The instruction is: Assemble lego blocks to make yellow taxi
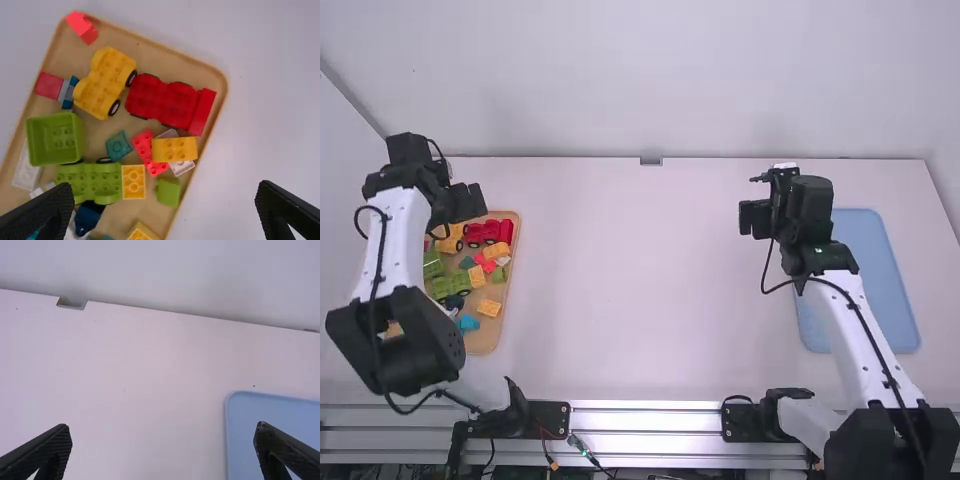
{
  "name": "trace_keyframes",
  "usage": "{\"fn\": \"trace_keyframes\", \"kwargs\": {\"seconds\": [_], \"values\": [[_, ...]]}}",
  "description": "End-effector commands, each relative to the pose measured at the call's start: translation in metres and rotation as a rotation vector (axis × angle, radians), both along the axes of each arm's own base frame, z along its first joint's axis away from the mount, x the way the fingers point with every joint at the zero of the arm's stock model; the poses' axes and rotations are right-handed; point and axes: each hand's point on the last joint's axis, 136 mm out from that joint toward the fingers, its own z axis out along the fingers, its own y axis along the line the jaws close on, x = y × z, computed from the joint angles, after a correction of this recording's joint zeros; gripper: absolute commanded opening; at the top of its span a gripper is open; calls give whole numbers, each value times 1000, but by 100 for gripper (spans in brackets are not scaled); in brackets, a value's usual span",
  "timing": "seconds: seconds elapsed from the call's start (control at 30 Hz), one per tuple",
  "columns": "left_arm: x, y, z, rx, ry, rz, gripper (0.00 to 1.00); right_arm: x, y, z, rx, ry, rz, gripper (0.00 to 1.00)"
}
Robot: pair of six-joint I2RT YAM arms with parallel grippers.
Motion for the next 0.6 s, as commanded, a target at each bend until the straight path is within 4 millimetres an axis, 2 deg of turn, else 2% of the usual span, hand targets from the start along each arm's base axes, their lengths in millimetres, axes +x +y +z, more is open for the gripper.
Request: {"fn": "trace_keyframes", "kwargs": {"seconds": [0.0, 0.2, 0.37, 0.47, 0.57], "values": [[9, 21, -3, 3, 49, -29, 98, 7, 4, 10, 1, -14, 13, 98], [9, 53, -17, 14, 140, -106, 99, 9, 5, 10, 1, -12, 14, 99], [6, 71, -31, 17, 173, -154, 99, 10, 5, 10, 19, -11, 2, 99], [9, 79, -51, 2, 191, -241, 99, 8, 5, 9, 18, -2, 2, 99], [10, 88, -71, 12, 231, -235, 99, 8, 4, 8, 20, 3, 0, 99]]}}
